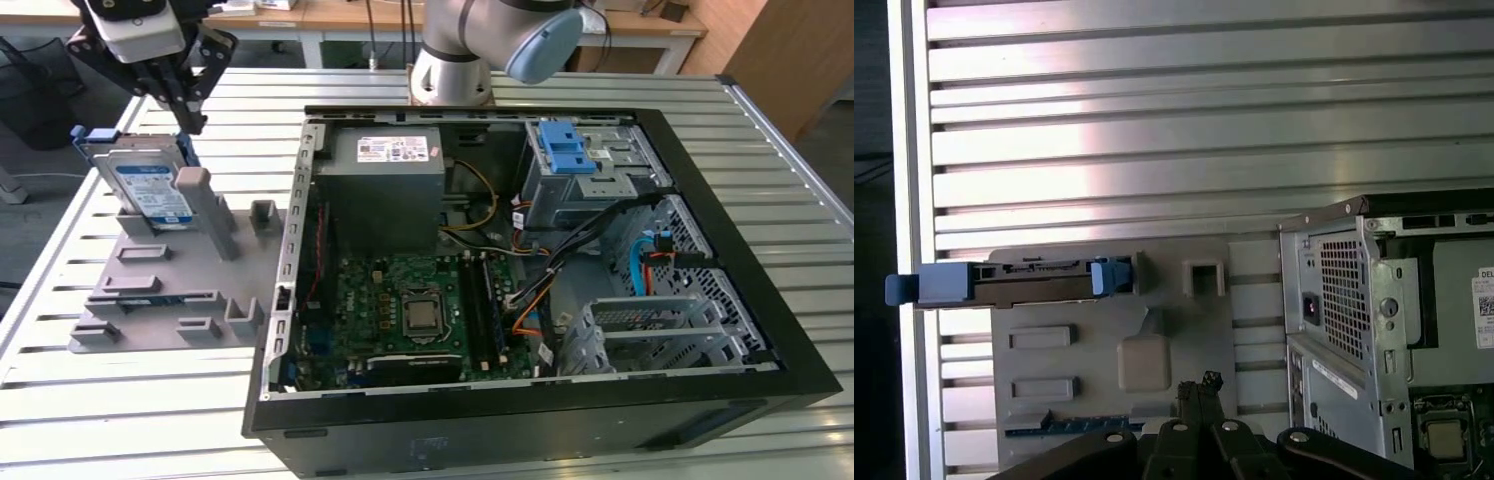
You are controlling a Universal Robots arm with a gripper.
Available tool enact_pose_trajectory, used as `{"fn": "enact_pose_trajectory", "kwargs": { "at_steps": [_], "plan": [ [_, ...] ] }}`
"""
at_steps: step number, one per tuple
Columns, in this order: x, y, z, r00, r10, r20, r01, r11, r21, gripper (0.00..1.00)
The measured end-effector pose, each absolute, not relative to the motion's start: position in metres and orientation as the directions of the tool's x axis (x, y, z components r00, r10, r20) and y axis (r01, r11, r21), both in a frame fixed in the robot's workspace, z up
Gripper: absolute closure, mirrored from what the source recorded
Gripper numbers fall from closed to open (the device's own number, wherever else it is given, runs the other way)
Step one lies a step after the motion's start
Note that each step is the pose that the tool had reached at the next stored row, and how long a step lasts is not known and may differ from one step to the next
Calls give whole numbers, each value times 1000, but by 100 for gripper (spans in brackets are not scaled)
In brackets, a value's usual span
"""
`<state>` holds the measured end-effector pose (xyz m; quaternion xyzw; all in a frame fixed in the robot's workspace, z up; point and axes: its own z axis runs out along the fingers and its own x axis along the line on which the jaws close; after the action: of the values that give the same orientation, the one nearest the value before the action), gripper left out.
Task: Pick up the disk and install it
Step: 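Reach for the disk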
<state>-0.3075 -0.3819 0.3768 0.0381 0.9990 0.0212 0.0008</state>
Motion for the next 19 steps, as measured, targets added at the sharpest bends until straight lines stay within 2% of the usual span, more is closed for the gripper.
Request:
{"fn": "enact_pose_trajectory", "kwargs": {
  "at_steps": [19],
  "plan": [
    [-313, -382, 376, -997, 76, 0, 76, 996, 43, 89]
  ]
}}
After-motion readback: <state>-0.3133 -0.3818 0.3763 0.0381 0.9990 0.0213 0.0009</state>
